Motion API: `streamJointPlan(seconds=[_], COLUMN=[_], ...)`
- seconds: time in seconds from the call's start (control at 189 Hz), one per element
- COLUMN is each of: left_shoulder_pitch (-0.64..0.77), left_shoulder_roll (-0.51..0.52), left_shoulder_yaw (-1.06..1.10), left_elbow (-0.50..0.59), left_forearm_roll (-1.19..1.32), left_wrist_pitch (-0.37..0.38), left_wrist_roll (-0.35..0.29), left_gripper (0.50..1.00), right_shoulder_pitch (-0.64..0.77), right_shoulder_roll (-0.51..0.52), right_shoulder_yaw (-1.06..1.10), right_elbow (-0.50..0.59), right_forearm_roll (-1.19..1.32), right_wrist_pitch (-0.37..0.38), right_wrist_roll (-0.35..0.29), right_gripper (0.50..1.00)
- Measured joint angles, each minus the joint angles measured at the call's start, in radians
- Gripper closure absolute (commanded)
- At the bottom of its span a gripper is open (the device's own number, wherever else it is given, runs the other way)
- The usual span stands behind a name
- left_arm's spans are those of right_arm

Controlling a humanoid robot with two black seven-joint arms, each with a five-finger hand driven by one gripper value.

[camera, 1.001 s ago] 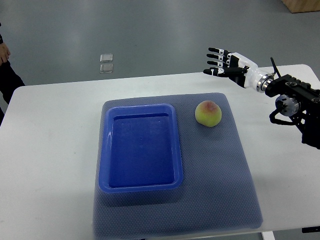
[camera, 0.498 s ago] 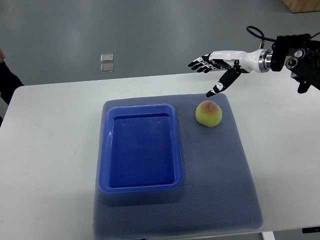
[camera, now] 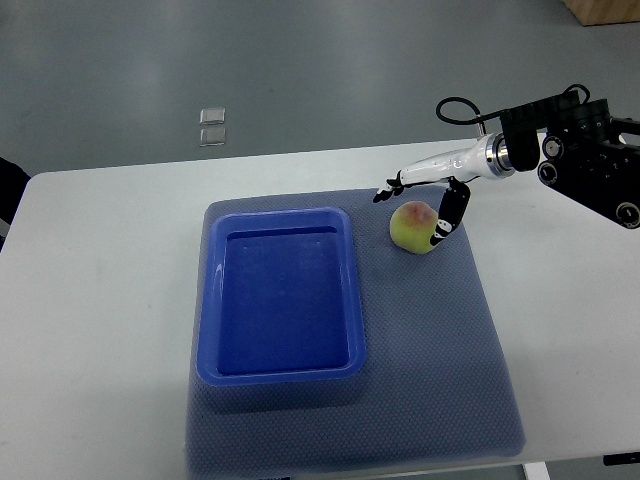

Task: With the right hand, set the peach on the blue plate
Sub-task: 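Lower the right hand around the peach and close the fingers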

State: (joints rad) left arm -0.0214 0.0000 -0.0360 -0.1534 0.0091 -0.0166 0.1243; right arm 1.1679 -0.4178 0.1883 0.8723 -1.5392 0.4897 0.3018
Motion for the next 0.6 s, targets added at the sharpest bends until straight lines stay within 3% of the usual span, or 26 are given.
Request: streamJointPlan(seconds=[0.27, 0.598], left_shoulder_pitch=[0.0, 0.0], left_shoulder_roll=[0.0, 0.0], left_shoulder_yaw=[-0.001, -0.001], left_elbow=[0.0, -0.001], left_forearm_roll=[0.0, 0.0], left_wrist_pitch=[0.0, 0.0], left_wrist_roll=[0.0, 0.0], left_gripper=[0.5, 0.5], right_shoulder_pitch=[-0.002, -0.029], right_shoulder_roll=[0.005, 0.023], right_shoulder_yaw=[-0.087, -0.092], right_elbow=[-0.021, -0.045], right_forearm_roll=[-0.01, -0.075], right_wrist_pitch=[-0.108, -0.124], right_wrist_roll=[-0.002, -0.002], right_gripper=[0.579, 0.581])
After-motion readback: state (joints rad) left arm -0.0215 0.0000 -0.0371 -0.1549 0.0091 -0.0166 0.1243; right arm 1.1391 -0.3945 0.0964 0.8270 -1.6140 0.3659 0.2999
